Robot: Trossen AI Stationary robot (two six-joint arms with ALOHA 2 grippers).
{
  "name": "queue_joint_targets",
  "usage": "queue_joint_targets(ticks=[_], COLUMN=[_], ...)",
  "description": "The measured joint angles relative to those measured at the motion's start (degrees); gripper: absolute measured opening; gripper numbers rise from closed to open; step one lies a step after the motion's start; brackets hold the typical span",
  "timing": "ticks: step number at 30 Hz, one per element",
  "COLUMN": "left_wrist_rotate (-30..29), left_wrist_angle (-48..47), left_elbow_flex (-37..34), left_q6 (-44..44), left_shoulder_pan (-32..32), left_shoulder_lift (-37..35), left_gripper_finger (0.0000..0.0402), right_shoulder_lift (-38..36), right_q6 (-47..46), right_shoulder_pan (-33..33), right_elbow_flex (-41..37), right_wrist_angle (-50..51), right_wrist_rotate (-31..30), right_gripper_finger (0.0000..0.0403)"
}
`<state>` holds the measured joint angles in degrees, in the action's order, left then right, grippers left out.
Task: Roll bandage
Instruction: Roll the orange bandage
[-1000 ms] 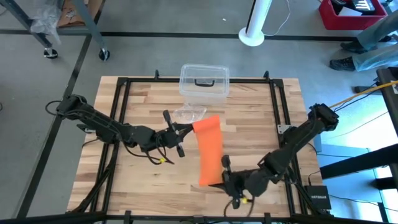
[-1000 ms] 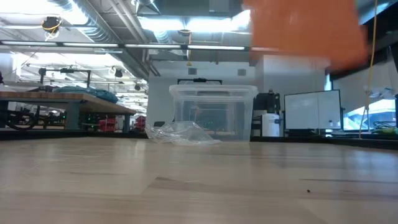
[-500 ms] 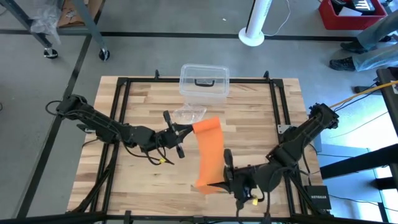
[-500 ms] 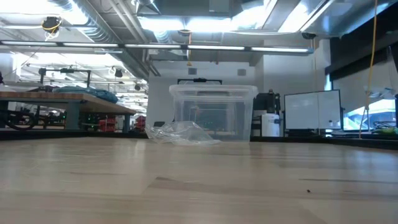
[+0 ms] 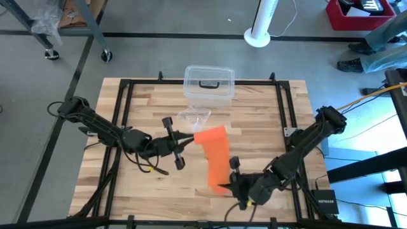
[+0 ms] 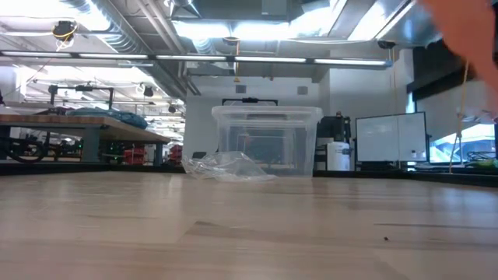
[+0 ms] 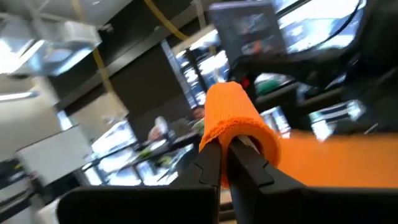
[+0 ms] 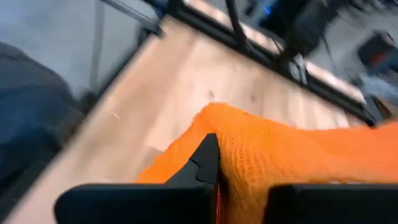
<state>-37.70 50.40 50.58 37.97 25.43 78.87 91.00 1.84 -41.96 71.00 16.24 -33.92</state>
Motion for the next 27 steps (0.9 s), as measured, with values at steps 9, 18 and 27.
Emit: queue_joint_targets(ticks=[9, 18, 27], left_wrist_rotate=[15.1, 30.2, 37.6], left_wrist_angle=[0.5, 2.0, 1.6], left_elbow_flex=[0.2, 0.3, 0.3], left_q6=[-6.9, -17.0, -18.7], left_shoulder_pan=[-0.5, -1.3, -1.1], left_shoulder_lift=[0.0, -1.3, -3.7], left_gripper_finger=[0.0005, 0.0005, 0.0005], right_shoulder_lift=[0.0, 0.0, 0.0], right_q6=[-3.7, -3.6, -4.0], right_shoulder_pan=[4.7, 6.1, 6.0], right_elbow_flex=[-13.1, -14.6, -14.6], right_wrist_angle=[-14.7, -16.0, -15.9], right_wrist_rotate=[-2.4, -4.6, -6.0], right_gripper_finger=[0.0012, 0.0012, 0.0012])
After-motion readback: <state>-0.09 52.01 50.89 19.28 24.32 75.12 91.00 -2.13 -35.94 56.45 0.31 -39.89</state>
